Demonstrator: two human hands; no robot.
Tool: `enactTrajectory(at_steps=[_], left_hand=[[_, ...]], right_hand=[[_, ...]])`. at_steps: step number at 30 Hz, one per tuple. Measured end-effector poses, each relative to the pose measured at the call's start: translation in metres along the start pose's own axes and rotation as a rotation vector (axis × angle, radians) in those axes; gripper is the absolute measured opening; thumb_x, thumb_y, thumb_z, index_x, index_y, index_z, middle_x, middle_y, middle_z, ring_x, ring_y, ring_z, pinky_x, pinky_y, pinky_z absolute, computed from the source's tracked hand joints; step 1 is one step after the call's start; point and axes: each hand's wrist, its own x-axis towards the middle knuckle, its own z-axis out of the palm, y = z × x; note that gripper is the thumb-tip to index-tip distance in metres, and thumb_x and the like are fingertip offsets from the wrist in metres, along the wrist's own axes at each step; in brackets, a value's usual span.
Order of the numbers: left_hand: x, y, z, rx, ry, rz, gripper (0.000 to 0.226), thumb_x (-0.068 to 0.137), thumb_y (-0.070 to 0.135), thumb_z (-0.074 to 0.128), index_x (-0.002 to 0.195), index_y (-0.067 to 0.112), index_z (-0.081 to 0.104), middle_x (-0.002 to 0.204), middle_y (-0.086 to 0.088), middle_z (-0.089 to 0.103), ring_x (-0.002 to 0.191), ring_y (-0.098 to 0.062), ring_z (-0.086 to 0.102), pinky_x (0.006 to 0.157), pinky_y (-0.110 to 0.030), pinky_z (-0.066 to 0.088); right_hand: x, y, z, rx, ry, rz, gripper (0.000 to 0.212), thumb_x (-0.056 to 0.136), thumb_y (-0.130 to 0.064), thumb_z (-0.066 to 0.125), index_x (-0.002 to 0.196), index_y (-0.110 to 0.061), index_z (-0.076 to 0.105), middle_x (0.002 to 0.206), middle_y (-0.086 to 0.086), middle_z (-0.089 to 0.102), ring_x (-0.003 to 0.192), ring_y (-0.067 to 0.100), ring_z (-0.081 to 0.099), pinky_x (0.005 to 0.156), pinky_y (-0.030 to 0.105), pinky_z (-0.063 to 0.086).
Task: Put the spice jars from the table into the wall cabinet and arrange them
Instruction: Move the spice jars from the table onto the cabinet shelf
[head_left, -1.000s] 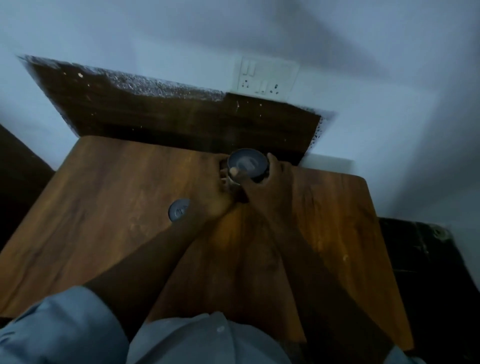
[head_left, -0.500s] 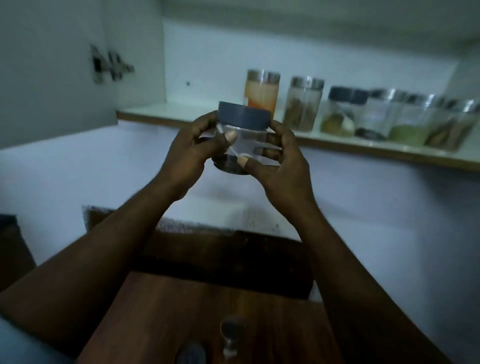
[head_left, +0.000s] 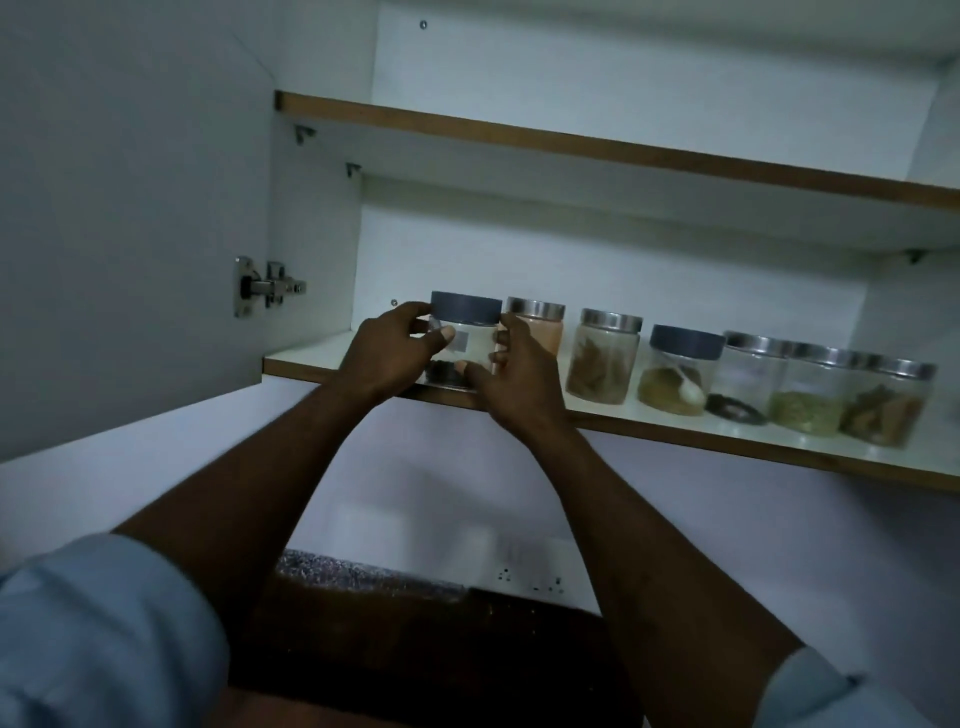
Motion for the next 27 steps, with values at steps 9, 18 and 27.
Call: enactTrajectory(at_steps=[9, 18, 27], left_hand=[[0.007, -0.033, 0.026, 0.278, 0.19, 0.0, 0.06, 0.086, 0.062, 0.065, 0.128, 0.019, 0.063, 0.115, -0.002, 0.074, 0.108, -0.026, 0.067, 0.088, -0.034, 0.049], [-0.025, -0.036, 0.029, 0.32, 0.241, 0.159, 0.048, 0.09, 0.038, 0.068, 0.127, 0.009, 0.059, 0.116, -0.007, 0.072, 0.103, -0.03, 0.066, 0.08, -0.03, 0.043], [-0.232, -0.099, 0.051, 0.151, -0.026, 0.125, 0.037, 0.088, 0.018, 0.056, 0.124, 0.019, 0.064, 0.113, 0.0, 0.071, 0.103, -0.024, 0.062, 0.088, -0.04, 0.051]], right_hand=[[-0.001, 0.011, 0.025, -0.379, 0.138, -0.063, 0.046, 0.089, -0.035, 0.073, 0.128, -0.013, 0.065, 0.112, 0.003, 0.072, 0.103, 0.021, 0.067, 0.087, 0.034, 0.056], [-0.021, 0.001, 0.013, -0.27, 0.086, -0.086, 0.029, 0.09, -0.024, 0.07, 0.116, -0.012, 0.069, 0.103, 0.003, 0.071, 0.095, 0.017, 0.067, 0.078, 0.027, 0.053], [-0.219, 0.03, 0.061, -0.092, -0.181, -0.101, 0.015, 0.088, -0.018, 0.066, 0.102, -0.022, 0.068, 0.101, -0.01, 0.069, 0.096, 0.014, 0.062, 0.08, 0.037, 0.054]])
